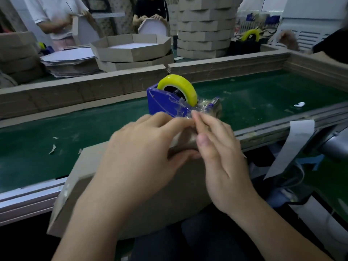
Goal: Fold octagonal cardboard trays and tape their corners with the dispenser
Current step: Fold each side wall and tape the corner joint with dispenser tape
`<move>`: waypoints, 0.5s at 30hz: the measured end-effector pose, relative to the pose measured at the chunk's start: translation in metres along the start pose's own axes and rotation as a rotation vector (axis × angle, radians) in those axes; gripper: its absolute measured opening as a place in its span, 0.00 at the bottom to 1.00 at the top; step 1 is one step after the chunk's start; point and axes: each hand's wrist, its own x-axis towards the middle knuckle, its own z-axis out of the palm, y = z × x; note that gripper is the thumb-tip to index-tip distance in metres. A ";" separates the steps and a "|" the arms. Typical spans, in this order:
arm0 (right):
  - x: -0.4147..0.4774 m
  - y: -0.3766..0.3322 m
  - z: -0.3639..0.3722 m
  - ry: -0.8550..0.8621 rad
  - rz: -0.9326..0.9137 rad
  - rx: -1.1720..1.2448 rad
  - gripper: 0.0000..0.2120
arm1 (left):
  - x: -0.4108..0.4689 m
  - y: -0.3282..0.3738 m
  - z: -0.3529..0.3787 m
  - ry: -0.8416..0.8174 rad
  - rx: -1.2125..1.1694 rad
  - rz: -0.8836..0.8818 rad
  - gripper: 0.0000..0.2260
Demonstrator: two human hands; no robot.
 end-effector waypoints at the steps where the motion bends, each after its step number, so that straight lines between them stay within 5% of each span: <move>1: 0.002 0.001 -0.004 0.055 -0.043 -0.007 0.27 | 0.003 0.005 -0.001 0.004 -0.017 0.016 0.23; 4: 0.019 0.019 -0.025 0.126 0.061 -0.019 0.21 | 0.000 0.004 -0.006 0.050 -0.113 0.043 0.21; 7: 0.035 0.040 -0.050 0.008 0.266 0.086 0.16 | -0.010 -0.013 -0.011 0.097 -0.333 0.003 0.19; 15: 0.044 0.042 -0.034 -0.185 0.159 0.155 0.08 | -0.034 -0.040 0.003 0.091 -0.499 -0.085 0.17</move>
